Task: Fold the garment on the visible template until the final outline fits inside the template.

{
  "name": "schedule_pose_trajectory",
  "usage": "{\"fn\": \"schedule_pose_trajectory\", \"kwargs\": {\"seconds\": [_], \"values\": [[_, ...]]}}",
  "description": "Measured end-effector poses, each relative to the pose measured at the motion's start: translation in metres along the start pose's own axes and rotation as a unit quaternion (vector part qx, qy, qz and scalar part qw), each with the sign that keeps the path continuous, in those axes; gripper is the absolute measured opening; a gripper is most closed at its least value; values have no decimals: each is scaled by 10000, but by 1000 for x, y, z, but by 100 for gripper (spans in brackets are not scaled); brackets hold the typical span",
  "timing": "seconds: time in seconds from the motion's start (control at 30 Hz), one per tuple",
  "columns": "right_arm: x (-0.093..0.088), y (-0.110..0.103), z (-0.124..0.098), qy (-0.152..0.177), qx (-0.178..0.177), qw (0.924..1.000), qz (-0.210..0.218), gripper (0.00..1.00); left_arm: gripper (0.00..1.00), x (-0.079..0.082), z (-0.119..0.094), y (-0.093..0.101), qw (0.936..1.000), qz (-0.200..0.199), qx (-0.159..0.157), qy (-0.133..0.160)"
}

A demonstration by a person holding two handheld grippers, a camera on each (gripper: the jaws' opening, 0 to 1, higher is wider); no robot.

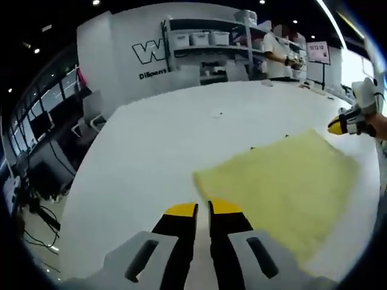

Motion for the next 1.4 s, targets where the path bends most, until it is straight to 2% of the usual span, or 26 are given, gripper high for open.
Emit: {"fn": "schedule_pose_trajectory", "kwargs": {"seconds": [0.1,0.3,0.33,0.4,0.53,0.63,0.83,1.13,1.33,1.4], "values": [[-6,-4,-4,-58,22,9998,-176,8,10,-6,-4,4,10000,-81,-7,1],[-15,-7,-11,-63,96,9999,-36,7,10,-14,-9,8,9998,-216,-17,-5],[-18,-9,-15,-26,92,10000,-6,8,10,-17,-13,13,9992,-384,-90,18],[-22,-11,-18,-41,103,9999,24,8,10,-22,-16,15,9990,-443,-67,-13],[-31,-14,-23,-83,129,9999,76,7,11,-31,-22,16,9987,-512,-76,-28],[-37,-15,-27,-106,113,9994,318,8,12,-36,-28,17,9984,-555,-94,-80],[-47,-22,-36,-185,172,9990,362,9,14,-44,-38,15,9977,-634,-195,-163],[-60,-30,-47,-304,226,9976,578,11,17,-56,-49,17,9939,-992,-364,-301],[-64,-31,-54,-412,256,9966,666,13,19,-59,-57,24,9897,-1244,-655,-279],[-68,-32,-56,-530,328,9952,761,17,18,-60,-58,27,9870,-1318,-888,-226]]}}
Point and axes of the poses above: the point that each gripper's makers call its tool centre point, and the gripper's own axes: z roughly forward along the fingers, y roughly to its right, x roughly out of its top, the point moved 7 cm from there along -z, roughly backward along the fingers, and after that the axes turned 2 degrees about x, right-handed, at the moved point
